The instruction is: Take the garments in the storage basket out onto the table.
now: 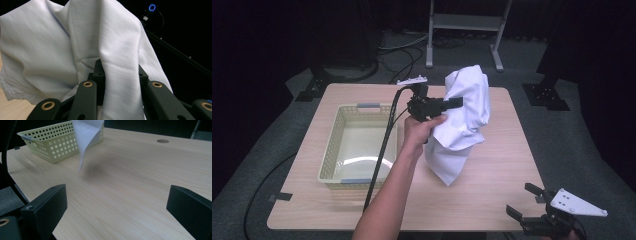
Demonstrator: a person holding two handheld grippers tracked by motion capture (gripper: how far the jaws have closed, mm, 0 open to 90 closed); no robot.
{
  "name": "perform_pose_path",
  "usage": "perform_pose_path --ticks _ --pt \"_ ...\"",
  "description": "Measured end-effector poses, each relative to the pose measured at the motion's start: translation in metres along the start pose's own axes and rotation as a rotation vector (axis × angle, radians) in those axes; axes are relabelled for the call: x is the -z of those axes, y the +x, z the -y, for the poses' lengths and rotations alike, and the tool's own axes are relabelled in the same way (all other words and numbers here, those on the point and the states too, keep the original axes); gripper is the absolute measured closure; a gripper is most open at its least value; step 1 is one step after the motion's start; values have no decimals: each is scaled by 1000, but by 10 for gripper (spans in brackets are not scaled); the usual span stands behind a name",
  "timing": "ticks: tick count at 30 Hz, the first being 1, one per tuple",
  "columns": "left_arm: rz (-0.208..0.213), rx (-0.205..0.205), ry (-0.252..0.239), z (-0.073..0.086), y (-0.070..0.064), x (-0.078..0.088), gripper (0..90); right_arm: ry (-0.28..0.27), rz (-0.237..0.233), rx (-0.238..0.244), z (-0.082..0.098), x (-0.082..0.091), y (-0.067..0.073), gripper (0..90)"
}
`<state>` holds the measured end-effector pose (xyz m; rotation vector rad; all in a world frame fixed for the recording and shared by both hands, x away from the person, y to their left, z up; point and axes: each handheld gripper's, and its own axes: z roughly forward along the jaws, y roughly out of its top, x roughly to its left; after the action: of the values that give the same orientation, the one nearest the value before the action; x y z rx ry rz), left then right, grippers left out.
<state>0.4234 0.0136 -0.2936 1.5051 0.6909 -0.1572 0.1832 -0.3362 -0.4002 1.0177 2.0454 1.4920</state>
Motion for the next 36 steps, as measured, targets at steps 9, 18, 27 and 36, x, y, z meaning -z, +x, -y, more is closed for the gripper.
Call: perform_pose_path --ticks 9,18,27,36 --pt "-14 42 15 16 11 -7 724 1 3 -3 1 1 -1 30" --pt "-36 51 44 27 15 -12 723 3 2 2 1 0 0 30" --pt "-52 76 57 35 21 -18 721 4 -2 6 1 0 2 30" --pt "-68 97 86 48 30 -21 721 5 -1 5 1 0 1 30"
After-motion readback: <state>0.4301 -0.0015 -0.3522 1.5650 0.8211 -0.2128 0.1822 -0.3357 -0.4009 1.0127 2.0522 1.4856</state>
